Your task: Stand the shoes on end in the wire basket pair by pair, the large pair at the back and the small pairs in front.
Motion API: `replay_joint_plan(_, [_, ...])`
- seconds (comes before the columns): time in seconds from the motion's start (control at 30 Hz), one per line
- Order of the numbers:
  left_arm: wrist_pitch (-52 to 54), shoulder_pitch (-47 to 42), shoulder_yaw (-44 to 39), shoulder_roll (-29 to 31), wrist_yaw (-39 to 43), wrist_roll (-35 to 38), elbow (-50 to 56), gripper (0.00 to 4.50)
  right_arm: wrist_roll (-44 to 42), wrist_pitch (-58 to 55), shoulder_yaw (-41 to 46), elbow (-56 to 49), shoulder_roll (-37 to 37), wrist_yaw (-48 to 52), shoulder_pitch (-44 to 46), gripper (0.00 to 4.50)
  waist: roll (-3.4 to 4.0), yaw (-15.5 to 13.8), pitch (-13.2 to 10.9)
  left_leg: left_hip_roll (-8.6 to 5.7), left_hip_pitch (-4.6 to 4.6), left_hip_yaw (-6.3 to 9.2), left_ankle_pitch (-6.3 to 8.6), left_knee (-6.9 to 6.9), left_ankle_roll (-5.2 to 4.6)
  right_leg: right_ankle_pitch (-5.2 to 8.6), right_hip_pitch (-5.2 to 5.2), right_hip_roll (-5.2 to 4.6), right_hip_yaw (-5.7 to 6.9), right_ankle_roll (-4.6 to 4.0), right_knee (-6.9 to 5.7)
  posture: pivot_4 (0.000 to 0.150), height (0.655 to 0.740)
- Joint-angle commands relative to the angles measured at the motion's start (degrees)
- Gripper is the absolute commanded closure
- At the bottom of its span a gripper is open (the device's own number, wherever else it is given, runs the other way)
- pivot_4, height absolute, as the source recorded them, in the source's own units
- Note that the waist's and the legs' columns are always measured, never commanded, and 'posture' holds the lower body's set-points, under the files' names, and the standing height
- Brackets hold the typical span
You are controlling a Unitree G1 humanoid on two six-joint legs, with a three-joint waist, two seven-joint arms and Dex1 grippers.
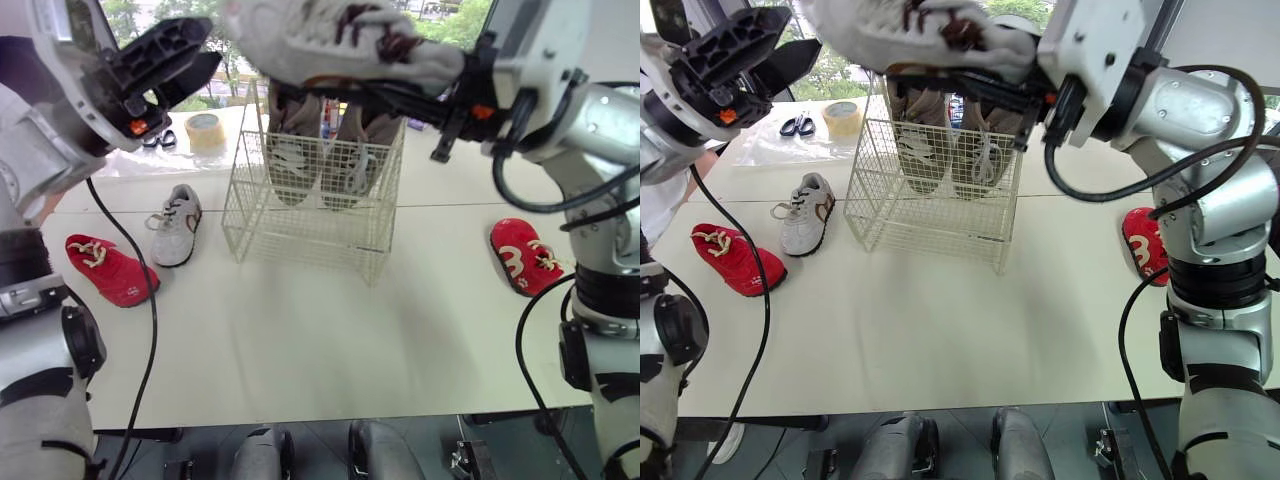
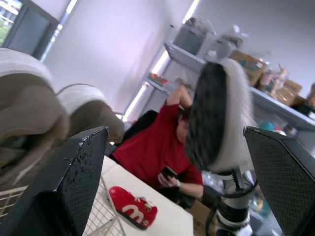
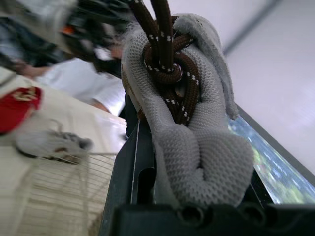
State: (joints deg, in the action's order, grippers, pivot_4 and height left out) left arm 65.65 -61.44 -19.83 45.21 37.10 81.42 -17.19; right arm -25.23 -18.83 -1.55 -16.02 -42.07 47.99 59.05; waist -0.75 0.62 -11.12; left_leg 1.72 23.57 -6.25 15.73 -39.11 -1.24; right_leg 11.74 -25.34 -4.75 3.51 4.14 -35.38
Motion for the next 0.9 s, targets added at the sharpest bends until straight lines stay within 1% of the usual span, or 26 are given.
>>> replay_joint_plan(0.03, [1.5,-2.8,1.2,0.7,3.7,-3.0,0.7,0.0,3.0,5.6,-0.8,0.4,0.4,3.3,1.9,3.83,0.0,0.1,0.0,0.0,0.0,-0.01,-0.02,0.0,0.04,0.0,0.0,0.0,0.0,0.0,0.0,0.15,0.74])
replay_joint_plan(0.27, [4.9,-5.7,4.0,0.8,11.3,-7.1,0.6,0.0,7.3,11.4,-3.3,3.0,1.8,7.3,1.5,3.83,-0.02,0.2,0.0,0.03,0.0,0.0,-0.05,0.01,0.08,0.0,-0.04,0.04,0.0,0.0,-0.04,0.15,0.74])
replay_joint_plan(0.37, [5.4,-6.0,3.7,0.5,12.5,-8.5,-0.4,0.77,8.1,12.0,-3.2,3.4,2.7,7.1,1.7,3.84,-0.02,0.2,0.0,0.03,0.0,-0.01,-0.06,0.01,0.11,0.0,-0.04,0.03,0.0,0.0,-0.06,0.15,0.74])
replay_joint_plan(0.53, [6.8,-6.0,3.1,0.4,14.2,-9.0,-0.1,3.32,9.1,12.1,-2.7,3.5,3.1,7.1,1.7,3.84,-0.02,0.2,0.0,0.03,0.0,0.0,-0.07,0.01,0.13,0.0,-0.05,0.03,0.0,0.0,-0.08,0.15,0.74])
replay_joint_plan(0.6, [6.6,-6.2,3.0,0.1,13.9,-9.9,0.1,4.12,9.1,12.2,-2.5,3.6,3.0,7.2,1.5,3.84,-0.02,0.1,0.0,0.04,0.0,0.01,-0.07,0.01,0.13,0.0,-0.05,0.03,0.0,0.0,-0.09,0.15,0.74])
replay_joint_plan(0.63, [6.3,-6.4,2.3,-0.3,12.8,-10.0,-0.4,4.22,9.3,11.9,-2.4,3.6,3.1,7.0,1.3,3.84,-0.02,0.1,0.0,0.03,0.0,0.01,-0.07,0.0,0.13,0.0,-0.05,0.02,0.0,0.0,-0.09,0.15,0.74])
replay_joint_plan(0.7, [5.9,-6.4,0.5,-1.1,10.8,-9.4,-0.9,4.22,9.2,10.5,-2.2,3.3,3.0,6.6,0.7,3.84,-0.02,0.1,0.0,0.03,0.0,0.01,-0.07,0.0,0.13,0.0,-0.05,0.02,0.0,0.0,-0.08,0.15,0.74])
replay_joint_plan(0.8, [5.0,-4.9,-3.9,-2.7,6.1,-7.1,-0.1,4.22,5.8,3.4,0.0,2.0,2.5,5.0,-1.6,2.49,-0.02,0.1,0.0,0.03,0.0,0.02,-0.07,-0.01,0.13,0.0,-0.04,0.01,-0.01,0.0,-0.1,0.15,0.74])
replay_joint_plan(0.83, [4.5,-3.8,-5.9,-3.6,4.0,-5.8,0.9,4.22,3.6,-0.3,2.0,1.4,2.5,3.5,-2.7,2.0,-0.02,0.1,0.0,0.03,0.0,0.03,-0.07,-0.01,0.13,0.0,-0.04,0.0,-0.01,0.0,-0.1,0.15,0.74])
replay_joint_plan(0.87, [3.3,-2.6,-7.7,-4.7,2.0,-4.9,2.3,4.22,1.5,-3.3,4.4,1.1,2.9,1.4,-3.8,1.38,-0.03,0.1,0.0,0.03,0.0,0.03,-0.08,0.0,0.13,0.0,-0.04,-0.02,-0.01,0.0,-0.11,0.15,0.74])
replay_joint_plan(0.9, [1.4,-1.5,-9.8,-6.6,-0.9,-3.7,3.5,4.22,-1.9,-7.0,7.2,0.5,3.7,-0.9,-5.1,0.96,-0.04,0.1,0.0,0.04,0.0,0.03,-0.07,-0.01,0.13,-0.01,-0.04,-0.03,-0.01,0.0,-0.11,0.15,0.74])
